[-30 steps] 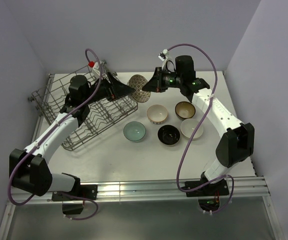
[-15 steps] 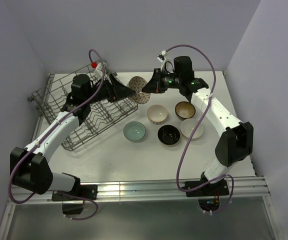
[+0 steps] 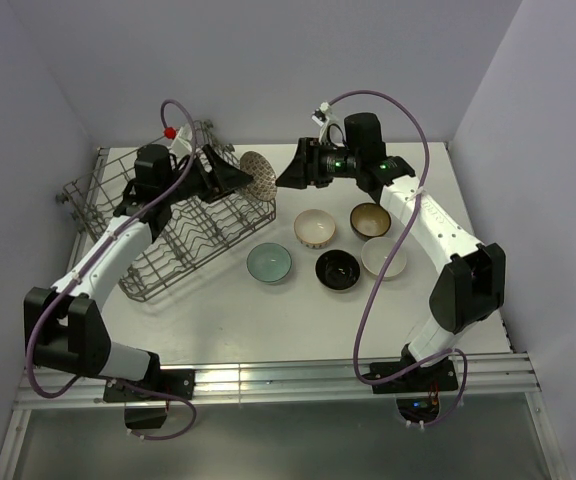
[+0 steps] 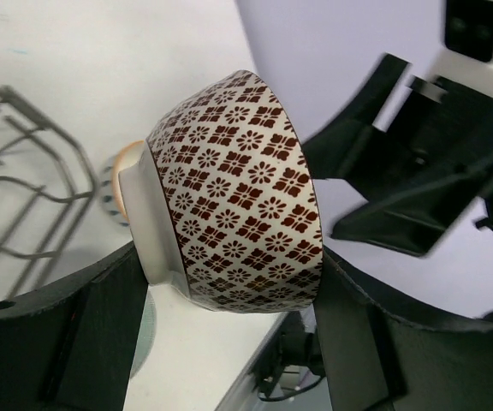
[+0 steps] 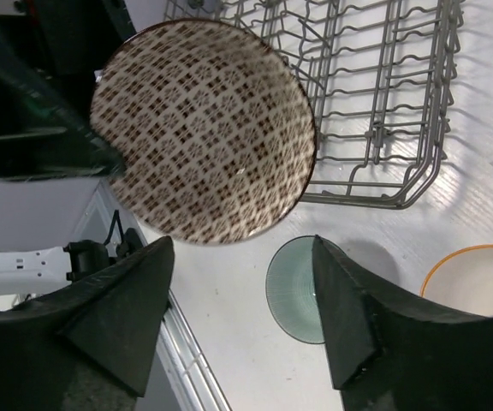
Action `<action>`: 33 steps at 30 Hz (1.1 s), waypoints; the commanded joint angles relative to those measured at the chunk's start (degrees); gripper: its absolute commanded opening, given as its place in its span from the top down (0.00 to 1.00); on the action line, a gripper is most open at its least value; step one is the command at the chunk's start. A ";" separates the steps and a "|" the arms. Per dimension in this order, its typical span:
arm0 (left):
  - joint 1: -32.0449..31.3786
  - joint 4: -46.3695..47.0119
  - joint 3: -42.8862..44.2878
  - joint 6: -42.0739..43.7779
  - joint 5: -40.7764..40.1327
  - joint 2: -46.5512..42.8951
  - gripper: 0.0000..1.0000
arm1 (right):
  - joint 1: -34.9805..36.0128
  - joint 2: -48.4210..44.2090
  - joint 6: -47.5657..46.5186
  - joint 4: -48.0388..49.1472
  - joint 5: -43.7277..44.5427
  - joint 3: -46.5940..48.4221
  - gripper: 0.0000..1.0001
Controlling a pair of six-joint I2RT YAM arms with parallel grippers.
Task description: Load the bowls into the dish rack
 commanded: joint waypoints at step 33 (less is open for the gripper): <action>10.63 -25.77 44.36 46.92 -34.30 32.18 1.00 | 0.31 0.62 -5.50 -4.95 3.90 1.55 0.07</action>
